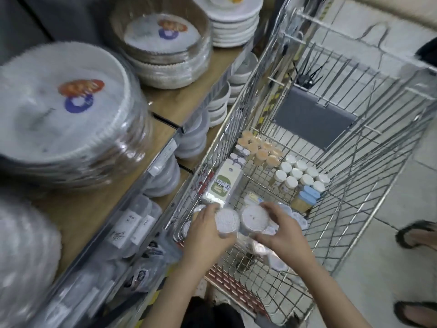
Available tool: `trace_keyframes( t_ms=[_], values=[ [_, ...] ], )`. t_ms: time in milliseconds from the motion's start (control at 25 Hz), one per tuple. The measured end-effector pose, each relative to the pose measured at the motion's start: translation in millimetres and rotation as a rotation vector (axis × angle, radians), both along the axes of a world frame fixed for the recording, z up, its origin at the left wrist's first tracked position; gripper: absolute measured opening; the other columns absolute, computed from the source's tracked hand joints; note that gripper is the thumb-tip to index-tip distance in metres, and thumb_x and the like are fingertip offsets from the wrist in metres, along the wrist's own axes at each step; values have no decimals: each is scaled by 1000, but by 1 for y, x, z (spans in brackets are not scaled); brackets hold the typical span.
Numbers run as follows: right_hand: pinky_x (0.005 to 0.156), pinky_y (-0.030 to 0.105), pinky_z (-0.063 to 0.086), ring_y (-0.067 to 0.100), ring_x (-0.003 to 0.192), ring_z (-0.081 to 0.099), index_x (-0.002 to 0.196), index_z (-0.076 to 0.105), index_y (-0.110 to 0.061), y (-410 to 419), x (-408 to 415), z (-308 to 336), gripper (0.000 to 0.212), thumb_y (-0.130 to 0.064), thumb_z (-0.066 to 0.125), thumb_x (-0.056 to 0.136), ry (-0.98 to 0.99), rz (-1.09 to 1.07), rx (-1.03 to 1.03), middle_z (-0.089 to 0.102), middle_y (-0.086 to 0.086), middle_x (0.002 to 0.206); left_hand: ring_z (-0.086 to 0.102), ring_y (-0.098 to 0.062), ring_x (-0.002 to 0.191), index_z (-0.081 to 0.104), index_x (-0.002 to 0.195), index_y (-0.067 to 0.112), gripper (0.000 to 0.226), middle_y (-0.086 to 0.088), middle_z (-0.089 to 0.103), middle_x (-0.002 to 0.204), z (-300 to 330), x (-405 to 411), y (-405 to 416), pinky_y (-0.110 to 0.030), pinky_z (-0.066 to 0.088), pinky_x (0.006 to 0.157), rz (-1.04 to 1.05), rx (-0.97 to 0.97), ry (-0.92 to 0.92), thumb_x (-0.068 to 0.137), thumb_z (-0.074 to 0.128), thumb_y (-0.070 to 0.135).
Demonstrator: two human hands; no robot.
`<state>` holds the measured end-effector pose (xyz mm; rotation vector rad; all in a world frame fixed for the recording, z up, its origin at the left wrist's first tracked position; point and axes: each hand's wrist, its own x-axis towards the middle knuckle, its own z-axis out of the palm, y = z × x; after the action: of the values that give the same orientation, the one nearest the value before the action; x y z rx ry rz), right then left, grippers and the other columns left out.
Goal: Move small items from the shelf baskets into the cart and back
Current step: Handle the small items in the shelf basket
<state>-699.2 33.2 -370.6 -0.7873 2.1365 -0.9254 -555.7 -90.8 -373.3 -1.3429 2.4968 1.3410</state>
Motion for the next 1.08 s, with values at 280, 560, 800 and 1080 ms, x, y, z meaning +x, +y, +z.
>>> trace_keyframes(
  t_ms=[280, 560, 800, 1080],
  values=[
    [90, 19, 48, -4, 104, 60, 115, 55, -41, 15, 54, 136, 68, -31, 87, 56, -199, 24, -288, 63, -17, 115, 58, 5, 98, 51, 113, 41, 56, 21, 59, 109, 130, 86, 27, -20, 49, 83, 306, 186, 444, 68, 82, 30],
    [84, 27, 53, 11, 104, 64, 111, 64, -29, 30, 141, 188, 66, -38, 81, 48, -408, 239, -418, 68, -9, 111, 65, -2, 94, 61, 108, 34, 61, 16, 69, 102, 214, 194, 83, -21, 52, 77, 637, 149, 623, 52, 84, 43],
    [77, 18, 52, 7, 101, 65, 113, 63, -24, 26, 216, 221, 65, -36, 79, 51, -521, 527, -407, 69, -9, 108, 65, 2, 81, 64, 106, 28, 55, 8, 72, 95, 252, 296, 135, -12, 50, 66, 978, 25, 709, 58, 88, 17],
    [73, 21, 54, 12, 97, 67, 110, 66, -25, 5, 311, 261, 68, -35, 83, 45, -635, 762, -395, 71, -4, 105, 64, 5, 73, 65, 106, 22, 44, 18, 72, 87, 294, 395, 177, -12, 49, 55, 1230, -157, 804, 71, 77, -2]
  ],
)
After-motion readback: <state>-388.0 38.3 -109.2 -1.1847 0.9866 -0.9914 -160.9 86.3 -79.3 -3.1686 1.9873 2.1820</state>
